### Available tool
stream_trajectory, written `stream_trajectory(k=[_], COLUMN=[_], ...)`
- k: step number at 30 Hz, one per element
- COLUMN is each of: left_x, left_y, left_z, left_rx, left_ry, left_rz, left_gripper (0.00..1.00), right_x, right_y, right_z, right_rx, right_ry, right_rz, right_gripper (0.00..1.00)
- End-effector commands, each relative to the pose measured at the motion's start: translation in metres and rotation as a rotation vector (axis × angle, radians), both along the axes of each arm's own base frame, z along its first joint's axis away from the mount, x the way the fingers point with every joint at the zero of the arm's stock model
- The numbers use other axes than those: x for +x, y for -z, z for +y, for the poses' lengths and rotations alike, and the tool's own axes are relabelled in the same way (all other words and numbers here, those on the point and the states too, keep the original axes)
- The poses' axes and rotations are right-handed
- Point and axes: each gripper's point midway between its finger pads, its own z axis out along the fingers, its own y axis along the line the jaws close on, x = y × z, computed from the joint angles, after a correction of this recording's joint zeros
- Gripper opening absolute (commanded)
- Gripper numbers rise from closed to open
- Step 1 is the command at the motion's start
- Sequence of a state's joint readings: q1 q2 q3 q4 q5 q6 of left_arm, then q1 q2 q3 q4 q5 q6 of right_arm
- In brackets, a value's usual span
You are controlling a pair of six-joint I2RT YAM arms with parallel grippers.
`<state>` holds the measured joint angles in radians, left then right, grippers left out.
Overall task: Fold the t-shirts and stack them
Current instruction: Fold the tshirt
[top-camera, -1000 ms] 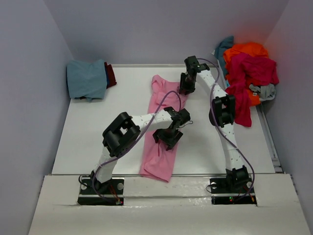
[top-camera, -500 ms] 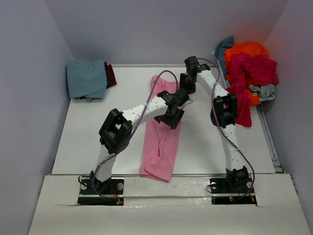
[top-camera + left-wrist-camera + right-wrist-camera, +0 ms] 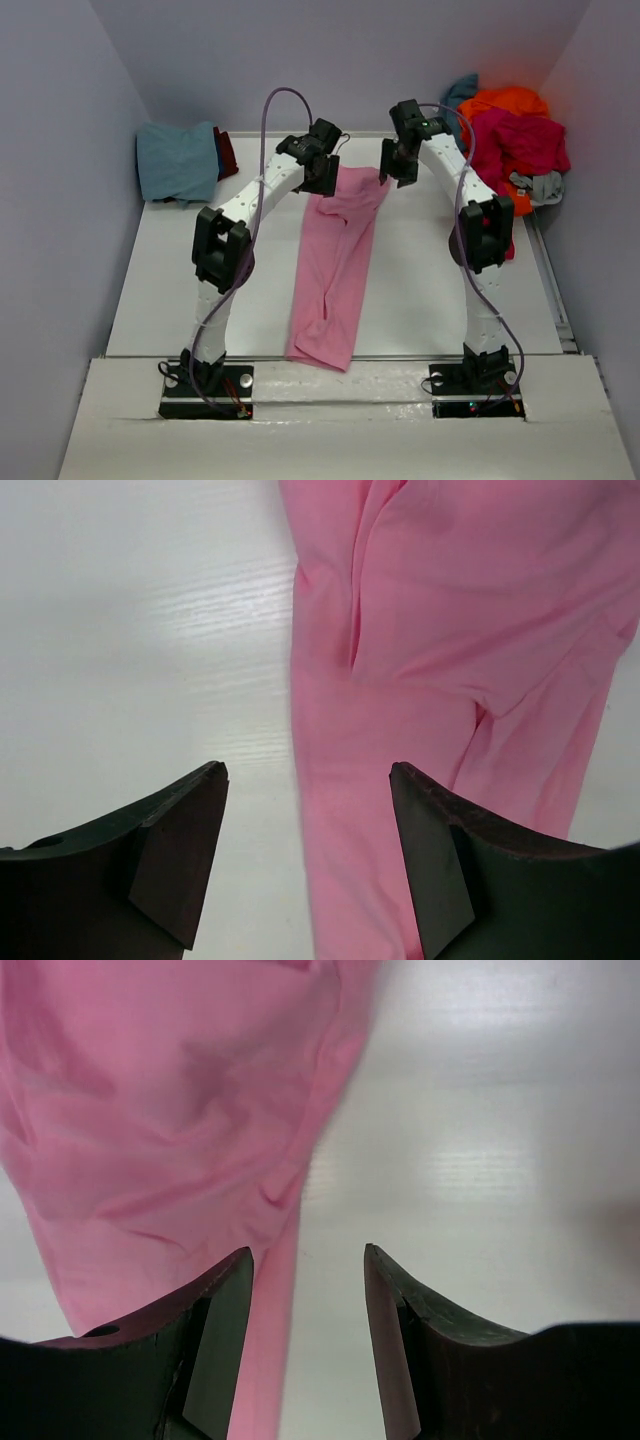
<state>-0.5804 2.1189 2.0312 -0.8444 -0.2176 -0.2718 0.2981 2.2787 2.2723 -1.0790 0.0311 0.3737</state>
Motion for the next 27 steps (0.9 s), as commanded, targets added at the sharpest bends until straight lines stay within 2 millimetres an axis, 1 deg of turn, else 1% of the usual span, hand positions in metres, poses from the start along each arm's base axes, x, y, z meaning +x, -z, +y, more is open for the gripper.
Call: stream_trajectory(k=[1, 2, 4, 5, 6, 7, 8, 11, 12, 13, 14, 17, 18, 19, 20, 22, 23, 24, 26, 27], left_x=[0.019, 0.025, 0.031, 0.036, 0.044, 0.047, 0.051, 0.060, 0.061, 0.064, 0.068, 0.072, 0.072, 0.072, 0.074, 0.073, 0.072, 0.072, 0.073, 0.074], left_y=[0.022, 0.032, 0.038, 0.050, 0.049, 0.051, 0.059, 0.059, 0.061, 0.059, 0.061, 0.061, 0.062, 0.064, 0.067, 0.071, 0.075, 0.076, 0.073, 0.072], left_z=[-0.008, -0.006, -0.009, -0.004, -0.002, -0.003, 0.001, -0.001, -0.001, 0.001, 0.006, 0.009, 0.010, 0.010, 0.016, 0.017, 0.017, 0.018, 0.019, 0.018], left_rx=[0.010, 0.013, 0.018, 0.029, 0.022, 0.024, 0.032, 0.029, 0.036, 0.046, 0.052, 0.069, 0.077, 0.080, 0.086, 0.095, 0.099, 0.103, 0.103, 0.099], left_ry=[0.013, 0.005, 0.002, -0.011, -0.022, -0.027, -0.039, -0.039, -0.036, -0.043, -0.057, -0.070, -0.069, -0.068, -0.081, -0.082, -0.083, -0.083, -0.089, -0.088], left_rz=[0.022, 0.031, 0.028, 0.044, 0.033, 0.031, 0.034, 0.006, 0.004, -0.009, -0.009, -0.024, -0.026, -0.024, -0.017, -0.008, 0.000, 0.001, -0.010, -0.016], left_gripper=[0.77, 0.77, 0.78, 0.78, 0.78, 0.78, 0.78, 0.78, 0.78, 0.78, 0.78, 0.78, 0.78, 0.78, 0.78, 0.78, 0.78, 0.78, 0.78, 0.78], right_x=[-0.036, -0.046, -0.055, -0.060, -0.068, -0.074, -0.078, -0.093, -0.099, -0.104, -0.108, -0.121, -0.122, -0.127, -0.135, -0.142, -0.148, -0.150, -0.160, -0.166], right_y=[-0.001, 0.000, 0.000, -0.001, -0.004, -0.005, -0.006, -0.007, -0.007, -0.005, -0.005, -0.003, -0.003, -0.001, -0.001, 0.000, 0.004, 0.003, 0.007, 0.012], right_z=[-0.003, -0.004, 0.002, 0.006, 0.008, 0.015, 0.019, 0.029, 0.035, 0.037, 0.040, 0.050, 0.050, 0.053, 0.059, 0.061, 0.062, 0.060, 0.066, 0.066], right_rx=[-0.026, -0.024, -0.003, -0.002, -0.003, -0.004, -0.006, -0.012, -0.014, -0.016, -0.017, -0.021, -0.020, -0.023, 0.001, -0.001, -0.006, -0.005, 0.001, 0.005], right_ry=[-0.003, -0.007, -0.022, -0.035, -0.044, -0.062, -0.075, -0.105, -0.120, -0.127, -0.135, -0.158, -0.155, -0.163, -0.177, -0.177, -0.178, -0.175, -0.191, -0.193], right_rz=[0.071, 0.089, 0.098, 0.098, 0.099, 0.103, 0.102, 0.117, 0.119, 0.130, 0.133, 0.147, 0.149, 0.157, 0.174, 0.187, 0.203, 0.200, 0.220, 0.242], right_gripper=[0.54, 0.54, 0.53, 0.53, 0.53, 0.53, 0.53, 0.53, 0.53, 0.53, 0.52, 0.52, 0.52, 0.52, 0.52, 0.52, 0.52, 0.52, 0.52, 0.52])
